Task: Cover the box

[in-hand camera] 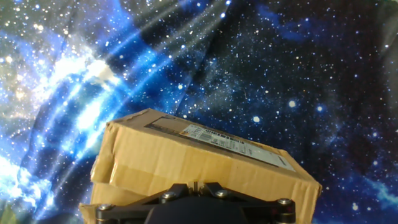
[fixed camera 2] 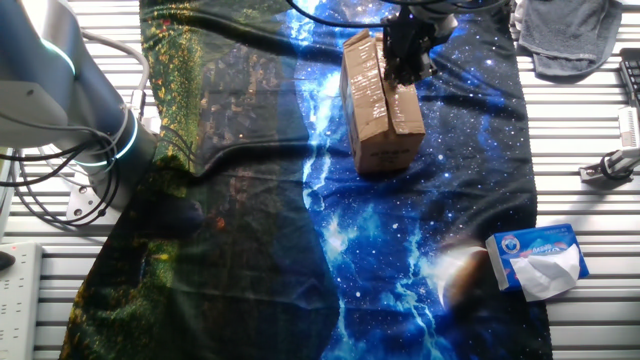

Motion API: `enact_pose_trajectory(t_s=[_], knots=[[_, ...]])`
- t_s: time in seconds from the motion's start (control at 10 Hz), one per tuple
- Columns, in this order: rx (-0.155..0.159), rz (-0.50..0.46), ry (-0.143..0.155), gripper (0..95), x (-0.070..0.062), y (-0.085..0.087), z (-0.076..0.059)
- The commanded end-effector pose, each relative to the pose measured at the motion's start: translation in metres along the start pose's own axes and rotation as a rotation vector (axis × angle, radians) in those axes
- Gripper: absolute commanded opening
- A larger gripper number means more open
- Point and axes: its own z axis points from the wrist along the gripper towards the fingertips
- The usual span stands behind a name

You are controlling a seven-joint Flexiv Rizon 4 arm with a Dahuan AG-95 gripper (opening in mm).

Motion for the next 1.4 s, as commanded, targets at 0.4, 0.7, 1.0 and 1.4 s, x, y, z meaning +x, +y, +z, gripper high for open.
enact_pose_trajectory(t_s=[0.4, 0.7, 1.0, 1.4], knots=[[0.009, -0.051, 0.005, 19.0, -0.001, 0.000, 0.000], [0.012, -0.088, 0.007, 19.0, -0.003, -0.001, -0.002], [0.015, -0.114, 0.017, 19.0, -0.006, -0.002, -0.006], [0.011, -0.140, 0.038, 19.0, -0.002, 0.004, -0.014]])
